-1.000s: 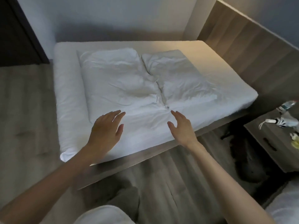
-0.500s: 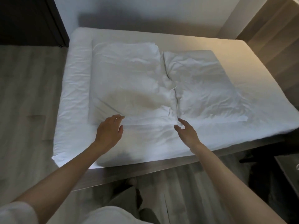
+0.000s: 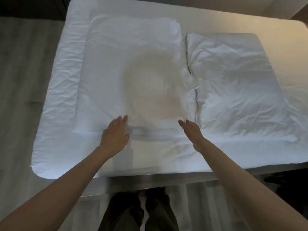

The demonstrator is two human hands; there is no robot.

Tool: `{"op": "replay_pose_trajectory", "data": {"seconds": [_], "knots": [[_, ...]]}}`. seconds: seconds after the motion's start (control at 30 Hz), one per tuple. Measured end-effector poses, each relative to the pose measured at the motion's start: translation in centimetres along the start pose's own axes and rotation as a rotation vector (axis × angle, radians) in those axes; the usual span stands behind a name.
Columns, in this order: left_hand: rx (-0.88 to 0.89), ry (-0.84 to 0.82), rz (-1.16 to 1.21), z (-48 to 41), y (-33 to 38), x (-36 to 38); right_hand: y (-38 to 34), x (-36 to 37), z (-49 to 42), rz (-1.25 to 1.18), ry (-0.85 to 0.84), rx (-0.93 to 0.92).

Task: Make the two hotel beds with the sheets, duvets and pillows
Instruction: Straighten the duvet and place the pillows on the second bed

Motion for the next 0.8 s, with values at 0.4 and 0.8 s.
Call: {"op": "replay_pose_trajectory", "data": {"seconds": [0.4, 0.8], "knots": [[-0.088, 0.272, 0.026, -2.1, 2.1, 2.2, -9.9, -0.7, 0.2, 0.247, 0.293, -0.753], [0.023, 0.325, -0.232, -4.0, -1.7, 1.7, 0.5, -0.4, -8.2, 0.172, -0.108, -0.083]]}}
Point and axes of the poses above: each hand's wrist, its own z-axis away from the middle knuckle, its own x-axis out of the palm, y = z × x, the point moved 6 cm from there along -z, towards the middle knuckle, and after that the axes turned 5 degrees about z, right-handed, at the moved point
